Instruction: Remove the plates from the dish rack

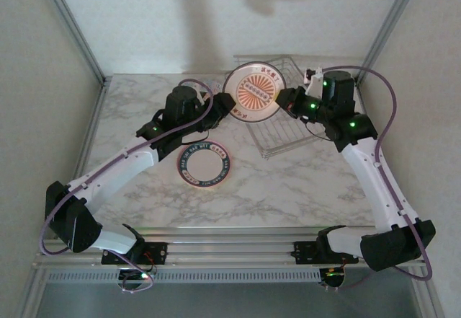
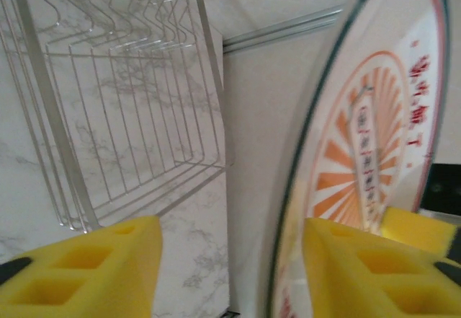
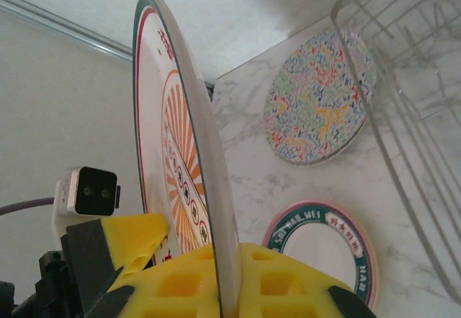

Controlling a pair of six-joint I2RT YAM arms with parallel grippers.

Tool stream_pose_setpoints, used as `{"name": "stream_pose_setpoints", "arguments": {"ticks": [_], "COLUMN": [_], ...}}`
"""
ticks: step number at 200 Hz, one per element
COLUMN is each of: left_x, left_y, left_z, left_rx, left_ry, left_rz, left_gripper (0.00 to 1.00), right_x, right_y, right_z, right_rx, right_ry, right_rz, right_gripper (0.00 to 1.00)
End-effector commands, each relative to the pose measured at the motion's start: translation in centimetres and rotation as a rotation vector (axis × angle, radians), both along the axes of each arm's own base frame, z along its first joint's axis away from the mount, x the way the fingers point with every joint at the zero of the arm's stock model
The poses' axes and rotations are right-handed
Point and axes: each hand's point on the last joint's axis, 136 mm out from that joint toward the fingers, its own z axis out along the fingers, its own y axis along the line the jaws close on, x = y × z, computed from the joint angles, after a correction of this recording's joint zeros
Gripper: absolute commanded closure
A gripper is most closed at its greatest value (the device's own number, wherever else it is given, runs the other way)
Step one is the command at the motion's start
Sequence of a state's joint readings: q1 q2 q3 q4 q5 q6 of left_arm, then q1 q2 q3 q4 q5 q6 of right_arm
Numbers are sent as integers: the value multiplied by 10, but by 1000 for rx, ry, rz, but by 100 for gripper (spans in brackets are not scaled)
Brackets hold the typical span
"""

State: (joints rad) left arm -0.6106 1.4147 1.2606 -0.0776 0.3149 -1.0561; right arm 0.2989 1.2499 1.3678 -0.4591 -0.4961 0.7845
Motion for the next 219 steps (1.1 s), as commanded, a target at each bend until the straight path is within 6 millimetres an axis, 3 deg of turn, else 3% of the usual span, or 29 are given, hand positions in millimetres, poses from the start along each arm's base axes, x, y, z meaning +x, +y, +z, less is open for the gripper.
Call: {"name": "stream_pose_setpoints", "arguments": {"ticks": [1, 23, 42, 59, 78, 105, 132, 164, 192, 219], "left_x": [-4, -5, -6, -9, -13, -19, -25, -38, -50, -62], "left_y": [-7, -8, -7, -1, 8, 21, 44, 81, 111, 133], "left_z": [17, 17, 16, 17, 19, 25, 17, -13, -40, -70], "left_rx": [-47, -49, -47, -51, -61, -79, -74, -89, -99, -91], "left_ry": [-40, -40, -37, -37, -43, -51, -31, 29, 68, 109], "left_rz": [-17, -15, -6, 14, 35, 51, 87, 157, 216, 261], "left_gripper": [59, 77, 100, 100, 100, 100, 100, 100, 100, 100], "right_x": [-6, -7, -8, -10, -12, -16, -24, -41, -71, -101], "right_y": [7, 10, 9, 8, 5, -2, -12, -20, -14, -12], "right_z": [14, 9, 6, 3, 2, 5, 10, 12, 13, -2], "right_rx": [96, 110, 97, 74, 44, -23, -120, -239, -291, -358], "right_ry": [-10, 12, 18, 17, 6, -40, -103, -232, -465, -676], "right_rz": [38, 49, 51, 54, 55, 47, 41, 63, 156, 218], "right_gripper": [100, 100, 100, 100, 66, 43, 37, 34, 31, 21]}}
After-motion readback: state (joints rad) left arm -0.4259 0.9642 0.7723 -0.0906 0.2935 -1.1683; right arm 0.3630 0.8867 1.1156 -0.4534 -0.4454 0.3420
